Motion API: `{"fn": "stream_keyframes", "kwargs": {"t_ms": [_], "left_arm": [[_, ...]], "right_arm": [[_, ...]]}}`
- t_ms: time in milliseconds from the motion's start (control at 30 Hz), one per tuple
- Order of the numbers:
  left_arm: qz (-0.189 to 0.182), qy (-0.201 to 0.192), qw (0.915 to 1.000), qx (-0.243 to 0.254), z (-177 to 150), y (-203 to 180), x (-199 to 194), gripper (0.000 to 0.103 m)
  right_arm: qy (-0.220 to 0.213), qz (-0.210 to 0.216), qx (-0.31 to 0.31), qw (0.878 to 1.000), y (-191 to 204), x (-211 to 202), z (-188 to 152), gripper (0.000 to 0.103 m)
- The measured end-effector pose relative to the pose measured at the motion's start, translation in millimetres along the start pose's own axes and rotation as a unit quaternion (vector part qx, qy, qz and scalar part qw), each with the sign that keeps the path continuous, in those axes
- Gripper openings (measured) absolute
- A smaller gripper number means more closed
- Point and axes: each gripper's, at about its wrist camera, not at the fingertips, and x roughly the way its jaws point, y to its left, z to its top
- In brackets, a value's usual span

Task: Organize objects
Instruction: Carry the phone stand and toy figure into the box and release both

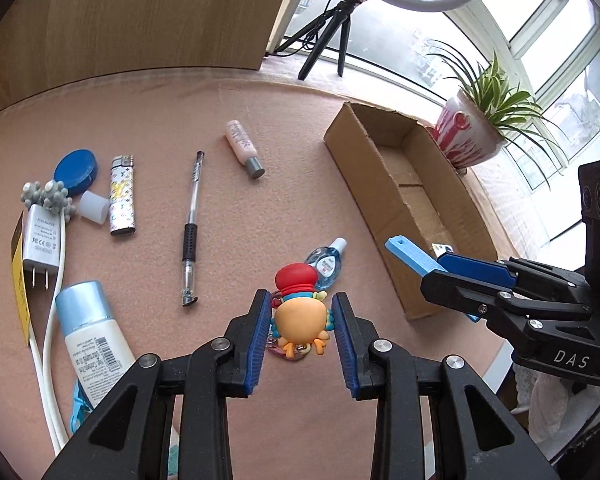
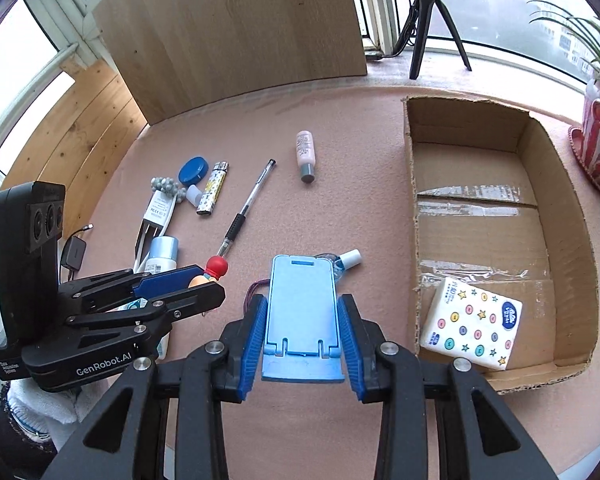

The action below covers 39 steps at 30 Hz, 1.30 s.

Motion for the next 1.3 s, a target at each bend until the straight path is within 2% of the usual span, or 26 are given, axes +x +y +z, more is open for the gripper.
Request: {"fn": "stream_keyframes", "kwargs": {"t_ms": [267, 500, 667, 800, 833, 867, 933, 967, 1100, 1167, 1300], "left_arm": [[-0.031, -0.008, 0.9976, 0.062, 43, -78, 28, 0.034], [-0.039, 0.002, 0.9940, 0.103, 65, -140, 65, 0.034], [-0.035, 0.016, 0.9931, 0.111, 70, -159, 89, 0.034], [-0.032, 0.021, 0.9942, 0.100, 73, -157, 95, 0.038], [-0.034, 0.024, 0.9945, 0.096, 73, -155, 95, 0.049], [-0.034, 0.020, 0.9948, 0.094, 73, -151, 93, 0.055], [-0.023, 0.012, 0.9954, 0.092, 73, -143, 87, 0.059], [-0.019, 0.011, 0.9958, 0.089, 73, -137, 83, 0.063], [0.004, 0.008, 0.9971, 0.076, 64, -105, 65, 0.064], [0.028, 0.009, 0.9967, 0.075, 56, -83, 56, 0.064], [0.060, 0.027, 0.9964, 0.054, 35, -37, 45, 0.064]], "right_arm": [[-0.037, -0.047, 0.037, 0.997, -59, -34, -2, 0.033], [-0.046, -0.081, 0.073, 0.993, -113, -39, -5, 0.033], [-0.041, -0.088, 0.089, 0.991, -136, -34, -8, 0.033], [-0.034, -0.090, 0.090, 0.991, -143, -30, -10, 0.033], [-0.035, -0.092, 0.086, 0.991, -143, -29, -10, 0.035], [-0.033, -0.092, 0.081, 0.992, -142, -29, -11, 0.038], [-0.037, -0.097, 0.079, 0.991, -141, -30, -11, 0.050], [-0.041, -0.097, 0.081, 0.991, -141, -30, -12, 0.051], [-0.048, -0.071, 0.103, 0.991, -140, -33, -12, 0.051], [-0.054, -0.058, 0.108, 0.991, -135, -35, -13, 0.051], [-0.061, -0.040, 0.097, 0.993, -115, -36, -12, 0.051]]}}
